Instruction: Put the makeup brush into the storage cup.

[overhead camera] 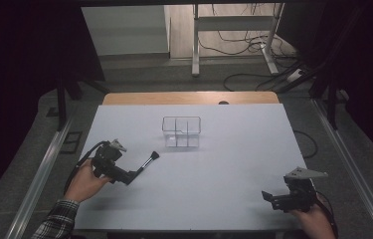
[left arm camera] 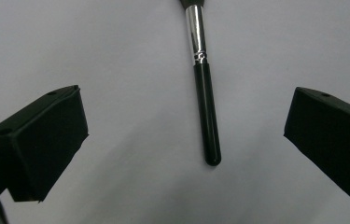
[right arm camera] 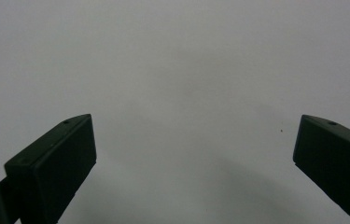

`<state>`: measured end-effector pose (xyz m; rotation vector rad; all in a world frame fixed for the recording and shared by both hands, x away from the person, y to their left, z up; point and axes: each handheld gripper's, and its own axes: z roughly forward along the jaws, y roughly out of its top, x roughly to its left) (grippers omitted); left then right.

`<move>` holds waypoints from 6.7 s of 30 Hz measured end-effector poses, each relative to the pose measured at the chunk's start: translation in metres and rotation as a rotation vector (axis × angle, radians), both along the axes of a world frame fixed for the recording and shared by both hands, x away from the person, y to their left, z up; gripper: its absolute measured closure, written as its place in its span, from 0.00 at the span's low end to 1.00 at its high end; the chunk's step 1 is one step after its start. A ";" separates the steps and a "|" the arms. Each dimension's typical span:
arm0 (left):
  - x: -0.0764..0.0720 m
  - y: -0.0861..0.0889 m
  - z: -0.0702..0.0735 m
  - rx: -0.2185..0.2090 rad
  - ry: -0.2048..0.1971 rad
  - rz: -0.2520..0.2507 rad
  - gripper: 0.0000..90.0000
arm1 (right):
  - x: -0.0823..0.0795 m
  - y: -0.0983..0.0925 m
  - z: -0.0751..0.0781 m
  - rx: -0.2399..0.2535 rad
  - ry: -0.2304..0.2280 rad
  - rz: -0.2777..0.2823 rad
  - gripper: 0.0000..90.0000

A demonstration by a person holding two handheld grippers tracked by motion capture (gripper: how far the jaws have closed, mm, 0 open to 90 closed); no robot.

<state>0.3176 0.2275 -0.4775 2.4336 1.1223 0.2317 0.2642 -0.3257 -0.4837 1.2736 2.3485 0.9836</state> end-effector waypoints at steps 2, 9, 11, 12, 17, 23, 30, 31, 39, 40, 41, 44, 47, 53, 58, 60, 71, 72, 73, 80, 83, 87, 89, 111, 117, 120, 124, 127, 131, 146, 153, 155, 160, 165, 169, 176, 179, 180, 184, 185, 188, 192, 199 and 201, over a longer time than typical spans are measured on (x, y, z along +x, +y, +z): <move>0.002 -0.002 0.000 0.003 0.003 -0.002 0.00 | 0.000 0.000 0.000 0.000 0.002 0.001 0.00; 0.008 -0.010 0.001 0.009 0.003 -0.013 0.00 | 0.000 0.001 0.000 0.002 0.004 0.004 0.00; 0.010 -0.013 0.001 0.010 0.001 -0.018 0.00 | 0.000 0.001 0.000 0.001 0.005 0.006 0.00; 0.010 -0.015 0.002 0.009 0.001 -0.019 0.00 | 0.000 0.001 0.000 0.001 0.005 0.006 0.00; 0.015 -0.024 0.002 0.020 -0.001 -0.032 0.00 | 0.000 0.001 -0.001 0.000 0.004 0.009 0.00; 0.018 -0.027 0.001 0.036 -0.001 -0.032 0.00 | 0.000 0.001 -0.001 -0.003 0.006 0.014 0.00; 0.021 -0.027 -0.003 0.034 0.012 -0.023 0.00 | 0.000 0.002 -0.001 -0.006 0.008 0.017 0.00; 0.021 -0.027 -0.004 0.031 0.014 -0.023 0.00 | 0.000 0.002 -0.002 -0.007 0.008 0.018 0.00; 0.026 -0.027 -0.014 0.018 0.041 -0.005 0.00 | 0.000 0.002 -0.002 -0.010 0.011 0.023 0.00; 0.026 -0.028 -0.015 0.022 0.045 -0.007 0.00 | 0.000 0.002 -0.002 -0.010 0.011 0.023 0.00; 0.027 -0.028 -0.017 0.025 0.049 -0.009 0.00 | 0.000 0.002 -0.002 -0.010 0.012 0.024 0.00; 0.027 -0.031 -0.022 0.030 0.059 -0.012 0.00 | 0.000 0.002 -0.002 -0.012 0.015 0.026 0.00; 0.028 -0.033 -0.027 0.042 0.068 -0.022 0.00 | 0.000 0.002 -0.002 -0.015 0.016 0.030 0.00; 0.030 -0.036 -0.036 0.064 0.084 -0.025 0.00 | 0.000 0.004 -0.003 -0.021 0.021 0.039 0.00; 0.031 -0.037 -0.043 0.077 0.103 -0.027 0.00 | 0.000 0.004 -0.003 -0.024 0.021 0.045 0.00; 0.031 -0.038 -0.046 0.096 0.112 -0.029 0.00 | 0.000 0.004 -0.003 -0.028 0.021 0.049 0.00; 0.032 -0.041 -0.043 0.110 0.157 -0.052 0.14 | 0.000 0.006 -0.004 -0.042 0.029 0.063 0.00; 0.032 -0.042 -0.042 0.115 0.162 -0.056 0.17 | 0.000 0.007 -0.004 -0.043 0.029 0.065 0.00; 0.032 -0.042 -0.041 0.119 0.165 -0.060 0.21 | 0.000 0.007 -0.004 -0.044 0.031 0.068 0.00; 0.034 -0.037 -0.033 0.117 0.183 -0.020 0.74 | 0.000 0.008 -0.005 -0.052 0.029 0.077 0.01; 0.035 -0.034 -0.033 0.099 0.195 -0.003 0.88 | 0.000 0.008 -0.005 -0.055 0.031 0.083 0.01; 0.033 -0.035 -0.033 0.105 0.181 -0.002 0.88 | -0.001 0.009 -0.005 -0.057 0.033 0.081 0.01; 0.032 -0.035 -0.034 0.104 0.168 -0.007 0.88 | -0.001 0.009 -0.005 -0.058 0.034 0.082 0.01; 0.024 -0.027 -0.032 0.001 0.119 -0.013 0.88 | -0.001 0.009 -0.006 -0.058 0.032 0.087 0.01; 0.020 -0.026 -0.028 -0.036 0.097 -0.020 0.88 | -0.001 0.009 -0.005 -0.057 0.031 0.086 0.01; 0.018 -0.026 -0.026 -0.049 0.086 -0.028 0.88 | -0.001 0.009 -0.005 -0.056 0.032 0.084 0.01; 0.015 -0.027 -0.023 -0.061 0.066 -0.031 0.88 | -0.001 0.008 -0.005 -0.052 0.031 0.084 0.01; 0.013 -0.027 -0.021 -0.076 0.054 -0.036 0.88 | -0.001 0.008 -0.005 -0.048 0.027 0.080 0.00; 0.009 -0.028 -0.018 -0.093 0.034 -0.044 0.88 | -0.001 0.007 -0.003 -0.036 0.017 0.078 0.00; -0.010 -0.030 -0.009 -0.157 -0.034 -0.059 0.88 | -0.001 0.006 0.001 0.004 -0.016 0.074 0.00; -0.018 -0.031 -0.005 -0.186 -0.052 -0.065 0.88 | -0.001 0.006 0.003 0.014 -0.030 0.070 0.00; -0.020 -0.031 -0.004 -0.191 -0.059 -0.065 0.88 | -0.002 0.007 0.003 0.015 -0.033 0.069 0.00; -0.026 -0.031 0.000 -0.210 -0.077 -0.078 0.88 | -0.002 0.008 0.005 0.020 -0.042 0.071 0.00; -0.032 -0.032 0.002 -0.232 -0.091 -0.080 0.88 | -0.002 0.009 0.007 0.037 -0.054 0.072 0.00; -0.035 -0.033 0.003 -0.248 -0.097 -0.084 0.88 | -0.002 0.010 0.009 0.053 -0.059 0.073 0.00; -0.040 -0.036 0.005 -0.267 -0.109 -0.092 0.88 | -0.001 0.015 0.011 0.089 -0.063 0.078 0.00; -0.042 -0.039 0.005 -0.267 -0.112 -0.102 0.88 | -0.001 0.018 0.012 0.100 -0.065 0.086 0.00; -0.043 -0.040 0.006 -0.265 -0.115 -0.107 0.88 | -0.001 0.019 0.012 0.102 -0.068 0.088 0.00; -0.046 -0.043 0.008 -0.275 -0.131 -0.126 0.88 | 0.000 0.022 0.012 0.107 -0.062 0.098 0.00; -0.047 -0.044 0.009 -0.276 -0.135 -0.130 0.88 | 0.000 0.023 0.012 0.110 -0.062 0.098 0.00; -0.049 -0.047 0.009 -0.283 -0.140 -0.140 0.88 | 0.000 0.023 0.012 0.123 -0.060 0.093 0.00; -0.051 -0.051 0.009 -0.283 -0.141 -0.156 0.88 | 0.001 0.024 0.013 0.152 -0.053 0.087 0.00; -0.056 -0.057 0.012 -0.297 -0.154 -0.170 0.88 | 0.002 0.029 0.013 0.193 -0.043 0.085 0.00; -0.057 -0.058 0.012 -0.295 -0.156 -0.174 0.88 | 0.002 0.030 0.013 0.198 -0.045 0.087 0.00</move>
